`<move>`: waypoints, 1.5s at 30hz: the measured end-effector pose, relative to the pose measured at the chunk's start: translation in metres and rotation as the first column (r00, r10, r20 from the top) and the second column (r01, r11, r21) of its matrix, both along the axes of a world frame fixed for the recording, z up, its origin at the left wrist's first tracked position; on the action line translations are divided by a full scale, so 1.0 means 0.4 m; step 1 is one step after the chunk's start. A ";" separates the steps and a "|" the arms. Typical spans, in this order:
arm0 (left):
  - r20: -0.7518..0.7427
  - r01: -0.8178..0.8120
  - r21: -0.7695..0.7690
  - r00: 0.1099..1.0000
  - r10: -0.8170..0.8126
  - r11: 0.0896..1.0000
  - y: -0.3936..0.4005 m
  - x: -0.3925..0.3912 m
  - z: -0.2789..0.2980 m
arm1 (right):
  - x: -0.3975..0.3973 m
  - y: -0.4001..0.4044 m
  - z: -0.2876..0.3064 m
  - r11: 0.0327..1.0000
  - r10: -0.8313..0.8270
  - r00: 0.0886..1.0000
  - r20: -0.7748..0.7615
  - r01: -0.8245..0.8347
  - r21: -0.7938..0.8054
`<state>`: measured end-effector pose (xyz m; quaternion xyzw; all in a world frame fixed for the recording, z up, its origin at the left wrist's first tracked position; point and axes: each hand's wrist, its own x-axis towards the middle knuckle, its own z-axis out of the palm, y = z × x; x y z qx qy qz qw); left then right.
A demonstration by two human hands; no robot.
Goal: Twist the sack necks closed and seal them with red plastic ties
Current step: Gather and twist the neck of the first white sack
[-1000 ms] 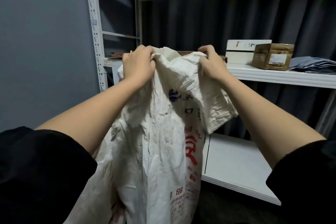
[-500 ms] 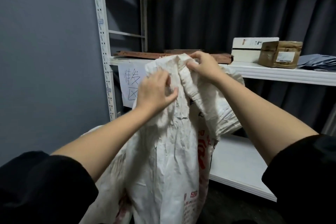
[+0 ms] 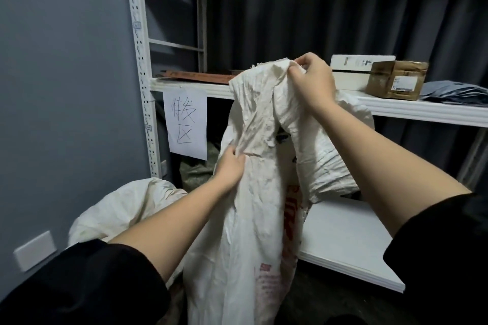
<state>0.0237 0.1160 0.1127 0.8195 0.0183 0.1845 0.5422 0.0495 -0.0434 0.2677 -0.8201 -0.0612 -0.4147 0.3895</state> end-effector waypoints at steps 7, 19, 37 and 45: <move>-0.031 -0.066 -0.313 0.998 0.059 0.948 0.073 0.040 0.036 | 0.012 -0.034 0.007 0.931 -0.187 0.951 -0.246 0.091 -0.355; 0.084 0.193 -0.551 0.981 -0.177 0.812 0.140 0.001 0.011 | -0.020 0.002 0.023 0.845 0.399 0.613 -0.682 -0.535 0.013; 0.055 0.198 -0.740 0.970 -0.235 0.643 0.178 -0.013 0.030 | -0.056 -0.005 0.076 0.778 0.130 0.651 -0.747 -0.534 -0.330; 0.051 0.250 -0.683 0.954 -0.297 0.686 0.140 -0.050 0.082 | -0.092 0.059 0.114 0.763 0.549 0.813 -0.191 -0.582 -0.281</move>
